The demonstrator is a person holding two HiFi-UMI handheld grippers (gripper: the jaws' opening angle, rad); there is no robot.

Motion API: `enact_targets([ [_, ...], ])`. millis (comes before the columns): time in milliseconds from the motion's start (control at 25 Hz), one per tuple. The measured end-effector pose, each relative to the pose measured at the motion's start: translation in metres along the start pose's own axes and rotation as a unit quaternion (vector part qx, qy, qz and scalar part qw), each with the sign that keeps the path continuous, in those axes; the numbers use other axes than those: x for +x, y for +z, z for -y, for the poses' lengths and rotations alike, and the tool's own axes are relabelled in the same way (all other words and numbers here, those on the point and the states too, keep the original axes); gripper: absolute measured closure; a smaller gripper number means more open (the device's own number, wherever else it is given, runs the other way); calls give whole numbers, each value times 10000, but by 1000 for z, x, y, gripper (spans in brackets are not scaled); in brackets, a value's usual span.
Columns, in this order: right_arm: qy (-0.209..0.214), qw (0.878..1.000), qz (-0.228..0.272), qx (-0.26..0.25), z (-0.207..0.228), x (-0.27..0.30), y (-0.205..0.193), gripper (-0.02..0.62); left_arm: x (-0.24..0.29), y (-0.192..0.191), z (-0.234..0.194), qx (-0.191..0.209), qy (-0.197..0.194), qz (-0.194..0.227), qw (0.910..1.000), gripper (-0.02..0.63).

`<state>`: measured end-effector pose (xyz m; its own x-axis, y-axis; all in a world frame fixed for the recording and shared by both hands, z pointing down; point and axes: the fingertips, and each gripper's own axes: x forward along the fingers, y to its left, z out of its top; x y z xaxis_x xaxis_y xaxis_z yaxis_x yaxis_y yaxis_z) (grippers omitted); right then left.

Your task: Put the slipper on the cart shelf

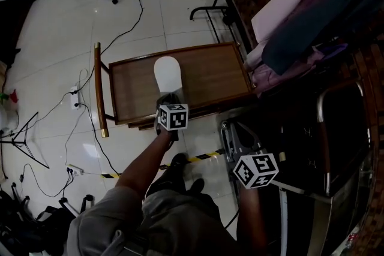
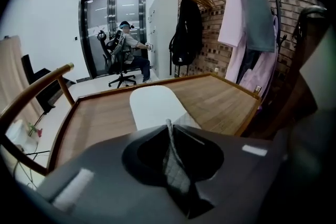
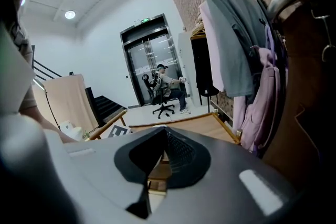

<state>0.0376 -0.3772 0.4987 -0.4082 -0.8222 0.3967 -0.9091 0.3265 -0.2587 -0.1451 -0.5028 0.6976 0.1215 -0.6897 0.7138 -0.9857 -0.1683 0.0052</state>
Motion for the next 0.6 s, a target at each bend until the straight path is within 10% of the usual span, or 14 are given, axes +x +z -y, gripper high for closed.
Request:
enact_targets([
  [600,-293,9989,332,135,-2,-28,6,595,-98,49,45,495,-1327,819,9865,591],
])
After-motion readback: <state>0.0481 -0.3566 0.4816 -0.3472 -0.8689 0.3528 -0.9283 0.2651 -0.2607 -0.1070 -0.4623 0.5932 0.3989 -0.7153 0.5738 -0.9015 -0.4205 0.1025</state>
